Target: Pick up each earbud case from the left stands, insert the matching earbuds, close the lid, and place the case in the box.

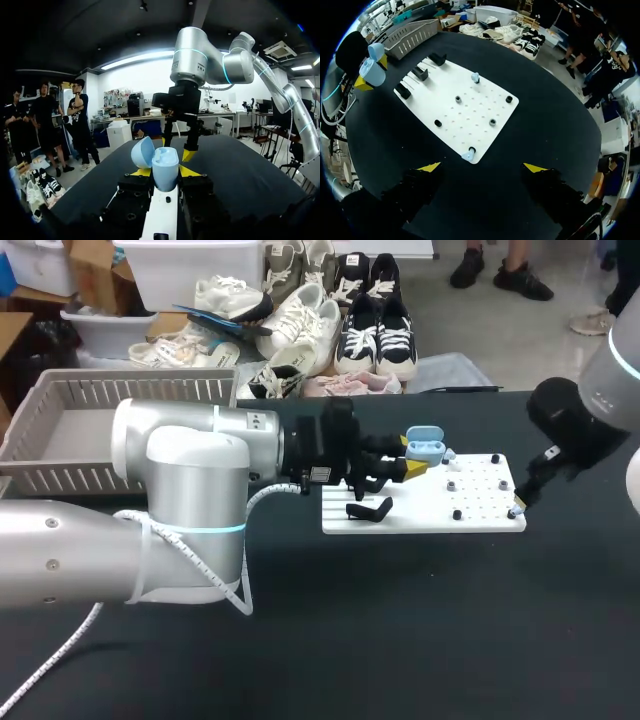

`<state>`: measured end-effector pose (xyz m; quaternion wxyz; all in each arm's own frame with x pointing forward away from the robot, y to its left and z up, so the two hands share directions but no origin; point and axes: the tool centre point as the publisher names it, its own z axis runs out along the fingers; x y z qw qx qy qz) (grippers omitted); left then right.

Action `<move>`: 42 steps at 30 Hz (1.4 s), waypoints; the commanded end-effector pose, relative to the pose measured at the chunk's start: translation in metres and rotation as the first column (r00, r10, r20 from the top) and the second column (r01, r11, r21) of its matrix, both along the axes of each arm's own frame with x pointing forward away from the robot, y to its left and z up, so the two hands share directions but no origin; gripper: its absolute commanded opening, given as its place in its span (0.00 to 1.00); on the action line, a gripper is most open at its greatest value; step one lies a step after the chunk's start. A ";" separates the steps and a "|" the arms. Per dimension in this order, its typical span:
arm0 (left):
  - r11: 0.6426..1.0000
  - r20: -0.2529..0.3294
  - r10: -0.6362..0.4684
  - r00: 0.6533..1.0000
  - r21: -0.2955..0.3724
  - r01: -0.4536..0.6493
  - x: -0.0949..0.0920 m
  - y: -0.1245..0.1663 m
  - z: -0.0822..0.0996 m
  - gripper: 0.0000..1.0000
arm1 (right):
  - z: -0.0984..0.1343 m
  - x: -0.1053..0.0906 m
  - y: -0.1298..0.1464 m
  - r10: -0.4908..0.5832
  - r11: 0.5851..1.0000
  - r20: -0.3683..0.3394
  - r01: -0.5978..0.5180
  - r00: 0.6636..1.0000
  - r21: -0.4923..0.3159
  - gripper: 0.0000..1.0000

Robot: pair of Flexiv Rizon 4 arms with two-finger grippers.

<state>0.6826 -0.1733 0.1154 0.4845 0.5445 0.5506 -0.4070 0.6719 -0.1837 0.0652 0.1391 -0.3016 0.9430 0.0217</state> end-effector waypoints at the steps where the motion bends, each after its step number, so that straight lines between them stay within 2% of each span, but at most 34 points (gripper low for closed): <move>1: 1.000 0.001 0.002 1.000 -0.003 -0.002 -0.001 0.000 -0.001 0.00 | -0.013 -0.005 0.002 -0.025 0.999 0.046 0.027 0.999 -0.037 1.00; 6: 1.000 0.001 0.002 1.000 -0.003 -0.002 -0.001 0.000 -0.001 0.00 | -0.024 -0.008 0.012 -0.031 0.999 0.049 0.033 0.998 -0.027 1.00; 20: 1.000 0.001 0.002 1.000 -0.003 -0.002 -0.001 0.000 -0.001 0.00 | -0.036 -0.012 0.024 -0.055 0.998 0.042 0.055 0.998 -0.005 1.00; 23: 1.000 0.001 0.002 1.000 -0.003 -0.002 -0.001 0.000 -0.001 0.00 | -0.037 -0.012 0.024 -0.059 0.998 0.041 0.059 0.997 -0.002 0.91; 24: 1.000 0.001 0.002 1.000 -0.003 -0.002 -0.001 0.000 -0.001 0.00 | -0.038 -0.012 0.024 -0.060 0.998 0.038 0.060 0.997 -0.001 0.84; 26: 1.000 0.001 0.002 1.000 -0.003 -0.002 -0.001 0.000 -0.001 0.00 | -0.039 -0.012 0.024 -0.059 0.998 0.034 0.059 0.998 -0.001 0.49; 42: 1.000 0.001 0.002 1.000 -0.003 -0.002 -0.001 0.000 -0.001 0.00 | -0.036 -0.005 0.024 -0.057 0.998 0.028 0.057 0.998 -0.008 0.47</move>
